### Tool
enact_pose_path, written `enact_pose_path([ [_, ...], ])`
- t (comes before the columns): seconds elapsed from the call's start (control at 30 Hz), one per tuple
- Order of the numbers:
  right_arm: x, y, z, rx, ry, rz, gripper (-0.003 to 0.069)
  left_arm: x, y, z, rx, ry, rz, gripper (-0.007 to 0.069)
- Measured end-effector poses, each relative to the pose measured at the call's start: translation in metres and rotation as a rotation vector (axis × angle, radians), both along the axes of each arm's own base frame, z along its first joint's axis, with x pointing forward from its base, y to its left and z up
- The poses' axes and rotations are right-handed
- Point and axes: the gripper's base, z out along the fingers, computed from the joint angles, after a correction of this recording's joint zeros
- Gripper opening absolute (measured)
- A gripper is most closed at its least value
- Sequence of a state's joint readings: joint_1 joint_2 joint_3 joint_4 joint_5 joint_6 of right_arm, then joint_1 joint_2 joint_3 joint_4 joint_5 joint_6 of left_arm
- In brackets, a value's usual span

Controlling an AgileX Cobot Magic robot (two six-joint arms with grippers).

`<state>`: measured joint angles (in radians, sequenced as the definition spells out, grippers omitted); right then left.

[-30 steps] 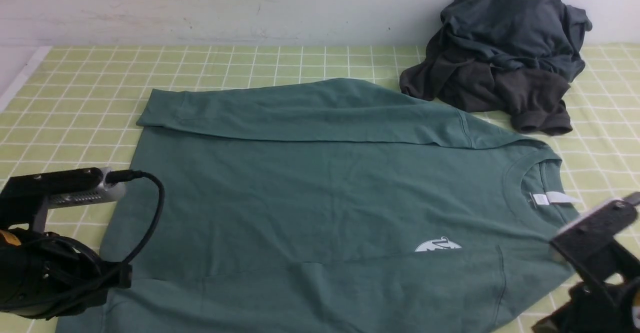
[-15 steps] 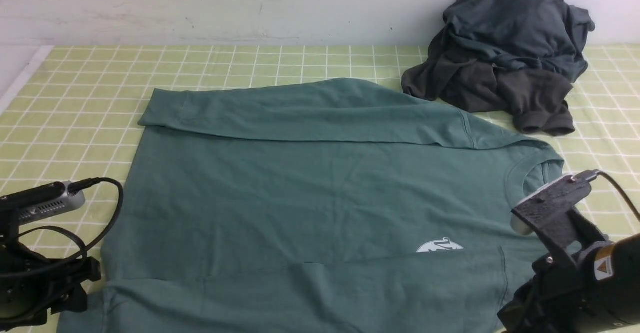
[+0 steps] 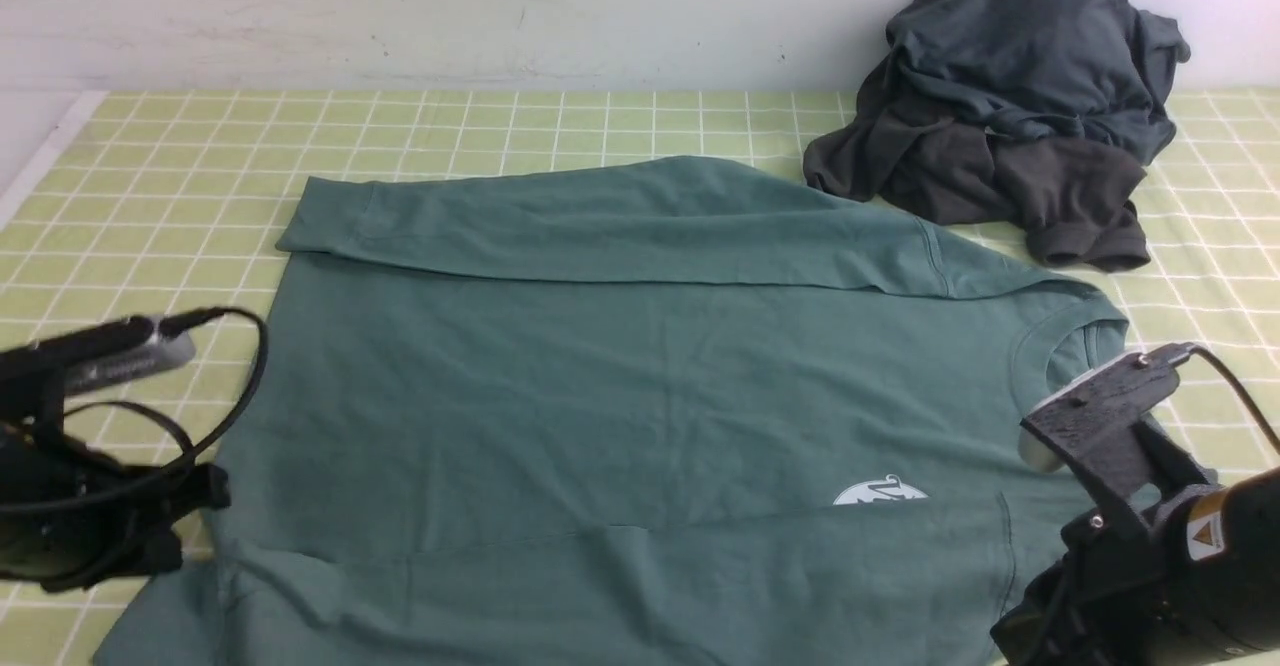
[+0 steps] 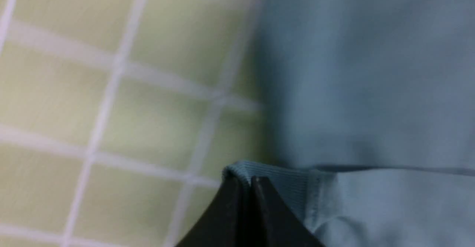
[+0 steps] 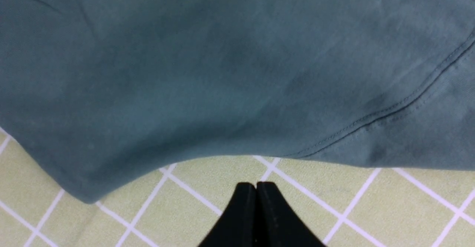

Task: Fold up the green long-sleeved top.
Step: Use the left arm to drag and place the cuff at the centered position on the left edge of the fabric

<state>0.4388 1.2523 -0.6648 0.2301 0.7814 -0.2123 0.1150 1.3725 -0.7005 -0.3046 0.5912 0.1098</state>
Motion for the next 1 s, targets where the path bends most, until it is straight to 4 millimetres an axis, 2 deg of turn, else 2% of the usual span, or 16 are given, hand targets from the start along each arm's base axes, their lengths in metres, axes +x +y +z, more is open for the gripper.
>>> enact_pose_path([
  [0.03,0.0,0.0,0.0,0.0,0.0,0.0,-0.0014,0.001,-0.003,0.01,-0.001,-0.031,-0.019,0.0006],
  [0.07,0.0,0.0,0.0,0.0,-0.006,0.002,-0.0014,0.003,-0.02,0.042,0.002,-0.138,-0.113,0.0006],
  [0.13,0.001,0.0,0.0,-0.005,-0.01,0.007,-0.0014,0.005,-0.028,0.064,0.006,-0.214,-0.154,0.0006],
  [0.17,0.001,-0.001,0.0,-0.013,-0.015,0.013,-0.0014,0.006,-0.04,0.093,0.004,-0.308,-0.208,0.0006],
  [0.23,0.001,-0.001,0.0,-0.018,-0.02,0.017,-0.0014,0.009,-0.052,0.125,0.007,-0.409,-0.259,0.0006],
  [0.4,0.001,-0.001,0.0,-0.022,-0.023,0.02,-0.0014,0.027,-0.055,0.162,0.057,-0.521,-0.287,0.0006],
  [0.47,0.001,-0.001,0.0,-0.022,-0.023,0.02,-0.0014,0.033,-0.055,0.162,0.078,-0.523,-0.291,0.0006],
  [0.57,0.001,-0.001,0.0,-0.022,-0.023,0.02,-0.0014,0.062,-0.054,0.14,0.128,-0.45,-0.309,0.0006],
  [0.63,0.001,-0.001,0.0,-0.022,-0.023,0.02,-0.0014,0.085,-0.052,0.112,0.168,-0.367,-0.318,0.0006],
  [0.67,0.001,-0.001,0.0,-0.022,-0.023,0.02,-0.0014,0.085,-0.051,0.112,0.171,-0.369,-0.316,0.0006],
  [0.7,0.001,-0.001,0.0,-0.022,-0.023,0.02,-0.0014,0.103,-0.046,0.085,0.18,-0.283,-0.296,0.0006],
  [0.73,0.001,-0.001,0.0,-0.022,-0.023,0.02,-0.0014,0.104,-0.045,0.085,0.181,-0.285,-0.291,0.0006],
  [0.77,0.001,-0.001,0.0,-0.022,-0.023,0.02,-0.0014,0.118,-0.04,0.064,0.178,-0.226,-0.264,0.0006],
  [0.8,0.001,-0.001,0.0,-0.022,-0.023,0.02,-0.0014,0.12,-0.039,0.062,0.177,-0.223,-0.258,0.0006],
  [0.83,0.001,-0.001,0.0,-0.022,-0.023,0.02,-0.0014,0.132,-0.035,0.048,0.182,-0.187,-0.248,0.0006],
  [1.0,0.002,-0.001,0.0,-0.02,-0.03,0.018,-0.0014,0.149,-0.035,0.048,0.18,-0.141,-0.25,0.0006],
])
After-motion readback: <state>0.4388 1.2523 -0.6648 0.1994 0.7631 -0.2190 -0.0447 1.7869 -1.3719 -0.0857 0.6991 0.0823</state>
